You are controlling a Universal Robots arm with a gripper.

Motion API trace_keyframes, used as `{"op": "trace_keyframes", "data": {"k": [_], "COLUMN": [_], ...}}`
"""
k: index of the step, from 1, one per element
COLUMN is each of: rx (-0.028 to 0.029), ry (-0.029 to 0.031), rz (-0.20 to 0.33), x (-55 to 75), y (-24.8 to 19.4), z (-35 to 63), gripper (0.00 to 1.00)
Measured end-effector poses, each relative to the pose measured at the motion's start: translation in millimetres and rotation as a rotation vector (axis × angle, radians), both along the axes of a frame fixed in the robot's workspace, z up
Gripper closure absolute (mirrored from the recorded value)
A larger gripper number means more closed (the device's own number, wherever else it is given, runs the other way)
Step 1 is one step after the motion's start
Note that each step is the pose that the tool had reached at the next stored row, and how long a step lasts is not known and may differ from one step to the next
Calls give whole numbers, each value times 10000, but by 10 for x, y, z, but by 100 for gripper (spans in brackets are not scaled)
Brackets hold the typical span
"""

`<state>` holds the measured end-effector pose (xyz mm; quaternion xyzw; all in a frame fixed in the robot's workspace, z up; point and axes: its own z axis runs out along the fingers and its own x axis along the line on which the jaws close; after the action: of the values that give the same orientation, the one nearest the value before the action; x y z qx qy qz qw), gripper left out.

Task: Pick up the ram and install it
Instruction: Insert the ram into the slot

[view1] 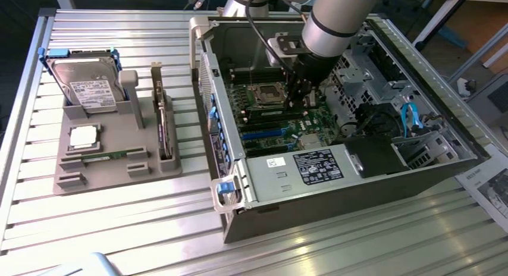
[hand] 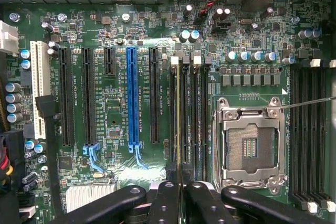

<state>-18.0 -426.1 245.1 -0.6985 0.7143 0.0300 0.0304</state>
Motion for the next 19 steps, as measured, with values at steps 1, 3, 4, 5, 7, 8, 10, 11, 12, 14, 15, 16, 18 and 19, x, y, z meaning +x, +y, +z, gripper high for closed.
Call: {"op": "trace_keyframes", "data": {"k": [1,3,4,5,7,8,10,11,12,14,15,16,18,19], "rx": [1,-2,-3,-4,-2,-3,-2,-2,-2,-2,-2,-2,-2,0], "ry": [0,1,1,2,0,0,0,1,1,0,0,0,0,-1], "rz": [15,39,42,43,44,45,43,33,17,14,14,13,13,13], "x": [-2,-4,-6,-10,-16,-16,-16,-14,-13,-13,-13,-13,-9,-9], "y": [1,1,1,2,3,2,3,3,3,3,3,3,2,2], "z": [-1,-1,-1,-3,-7,-8,-11,-13,-13,-13,-13,-13,-13,-14], "gripper": [88,88,88,88,88,88,88,88,88,88,88,88,88,88]}}
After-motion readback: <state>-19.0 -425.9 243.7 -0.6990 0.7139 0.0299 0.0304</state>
